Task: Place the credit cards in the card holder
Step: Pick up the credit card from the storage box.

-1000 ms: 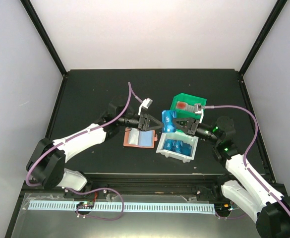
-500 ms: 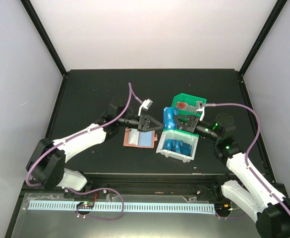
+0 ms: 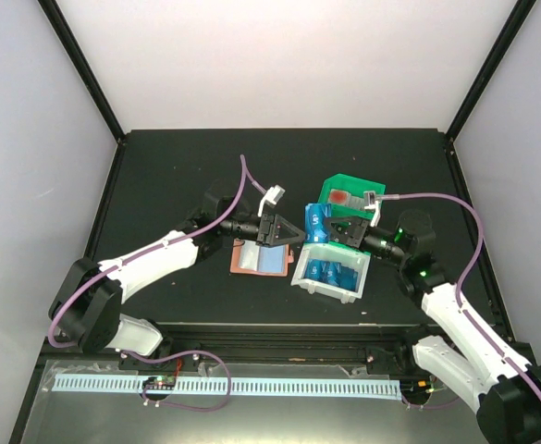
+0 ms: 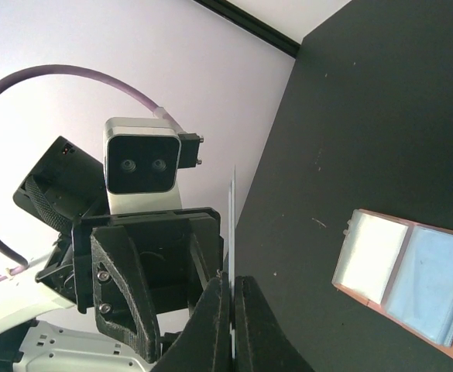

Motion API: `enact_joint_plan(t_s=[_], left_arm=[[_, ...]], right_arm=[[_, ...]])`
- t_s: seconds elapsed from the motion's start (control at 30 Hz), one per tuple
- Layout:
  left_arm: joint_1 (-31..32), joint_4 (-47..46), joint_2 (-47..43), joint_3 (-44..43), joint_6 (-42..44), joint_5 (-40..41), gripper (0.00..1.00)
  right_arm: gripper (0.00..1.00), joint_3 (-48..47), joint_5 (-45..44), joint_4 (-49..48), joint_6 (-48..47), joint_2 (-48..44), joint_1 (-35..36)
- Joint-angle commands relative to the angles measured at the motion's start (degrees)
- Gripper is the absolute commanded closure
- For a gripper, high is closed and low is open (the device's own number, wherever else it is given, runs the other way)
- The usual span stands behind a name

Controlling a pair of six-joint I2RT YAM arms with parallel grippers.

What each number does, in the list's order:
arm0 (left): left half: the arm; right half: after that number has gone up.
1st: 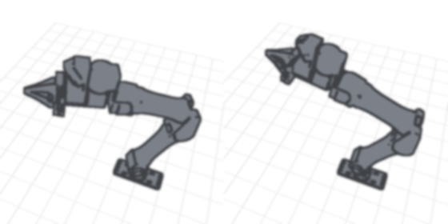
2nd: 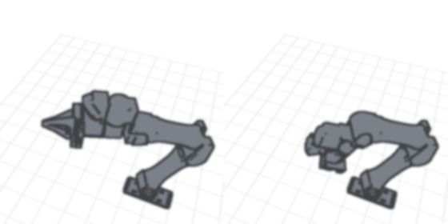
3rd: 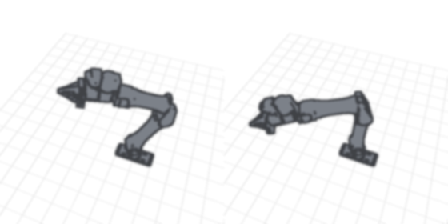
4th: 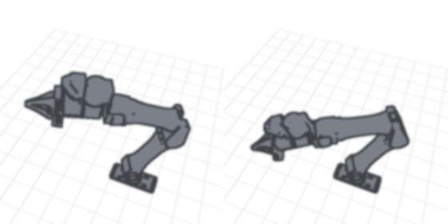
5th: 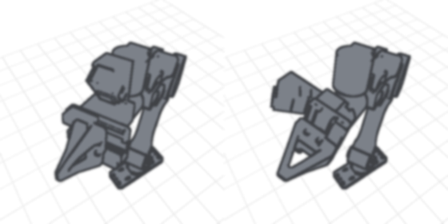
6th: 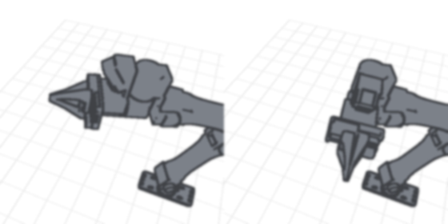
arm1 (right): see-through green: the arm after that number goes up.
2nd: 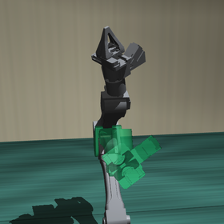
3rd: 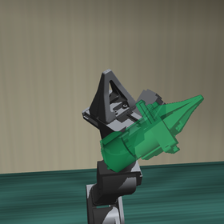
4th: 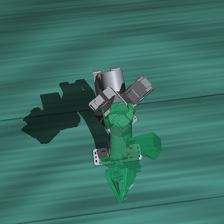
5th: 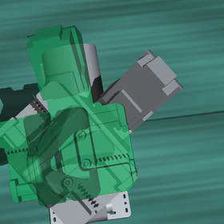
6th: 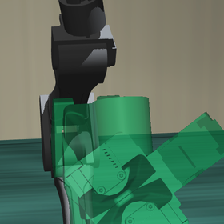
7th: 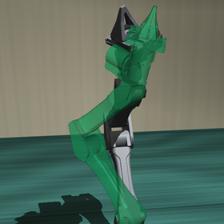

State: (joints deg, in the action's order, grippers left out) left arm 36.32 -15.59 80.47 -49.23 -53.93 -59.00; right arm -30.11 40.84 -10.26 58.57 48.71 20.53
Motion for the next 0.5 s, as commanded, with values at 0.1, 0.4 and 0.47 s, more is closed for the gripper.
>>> enact_joint_plan(t_s=[0.1,0.4,0.47], left_arm=[[0.7,3.1,1.0,-1.2,1.7,0.0,0.66],[1.8,2.1,2.0,-1.9,0.9,-0.2,0.66],[1.8,2.1,2.3,-2.0,0.8,-0.1,0.66]], right_arm=[[0.99,-1.4,-0.5,-1.1,-0.6,0.8,0.1],[0.99,-1.3,-0.7,-1.4,-0.6,1.7,0.1],[0.99,-1.2,-0.8,-1.4,-0.6,1.7,0.1]])
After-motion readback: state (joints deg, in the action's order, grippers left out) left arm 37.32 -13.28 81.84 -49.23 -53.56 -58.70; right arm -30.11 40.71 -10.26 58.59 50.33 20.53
